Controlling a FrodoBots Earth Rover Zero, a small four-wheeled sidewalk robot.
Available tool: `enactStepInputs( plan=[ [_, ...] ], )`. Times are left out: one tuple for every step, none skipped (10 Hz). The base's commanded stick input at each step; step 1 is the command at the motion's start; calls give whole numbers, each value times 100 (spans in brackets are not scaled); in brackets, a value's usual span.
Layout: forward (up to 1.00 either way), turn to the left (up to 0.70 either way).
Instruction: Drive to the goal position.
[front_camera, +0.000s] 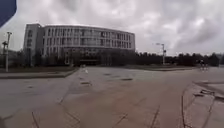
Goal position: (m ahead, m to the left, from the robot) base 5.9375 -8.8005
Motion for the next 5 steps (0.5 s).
enactStepInputs(
  plan=[
    [70,2],
    [70,2],
    [70,0],
    [70,0],
    [70,0]
  ],
)
